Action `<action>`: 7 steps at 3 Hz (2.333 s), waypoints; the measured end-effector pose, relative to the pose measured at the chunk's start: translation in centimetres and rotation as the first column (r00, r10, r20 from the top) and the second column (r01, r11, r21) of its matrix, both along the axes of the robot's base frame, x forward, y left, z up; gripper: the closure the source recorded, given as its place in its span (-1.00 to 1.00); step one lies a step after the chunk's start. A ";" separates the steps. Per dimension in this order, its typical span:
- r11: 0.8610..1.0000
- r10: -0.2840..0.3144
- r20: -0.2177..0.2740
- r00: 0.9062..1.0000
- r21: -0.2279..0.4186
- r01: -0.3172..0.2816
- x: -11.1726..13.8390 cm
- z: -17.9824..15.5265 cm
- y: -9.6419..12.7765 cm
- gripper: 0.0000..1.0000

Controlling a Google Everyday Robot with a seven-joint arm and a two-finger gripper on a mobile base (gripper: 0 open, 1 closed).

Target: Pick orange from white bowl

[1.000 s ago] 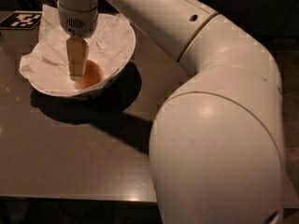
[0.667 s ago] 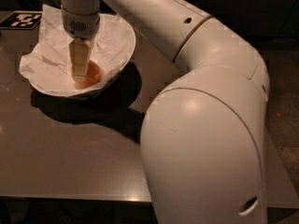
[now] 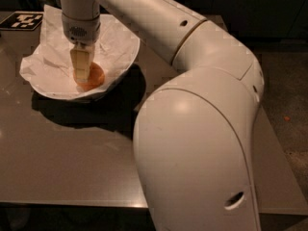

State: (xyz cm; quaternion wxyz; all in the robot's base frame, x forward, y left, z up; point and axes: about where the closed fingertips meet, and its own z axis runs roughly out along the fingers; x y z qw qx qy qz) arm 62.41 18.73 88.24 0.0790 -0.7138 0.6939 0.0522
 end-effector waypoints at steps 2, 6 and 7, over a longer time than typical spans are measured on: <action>1.000 0.016 -0.018 1.000 -0.020 -0.017 0.2 -1.4 0.6 -0.44; 0.999 0.025 0.009 1.000 -0.044 -0.024 0.7 -3.6 -1.5 0.03; 0.999 0.024 0.010 1.000 -0.039 -0.024 0.9 -3.9 -1.2 0.47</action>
Offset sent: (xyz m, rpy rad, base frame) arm -0.0116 -0.0130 -0.0180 -0.1010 0.0799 0.0305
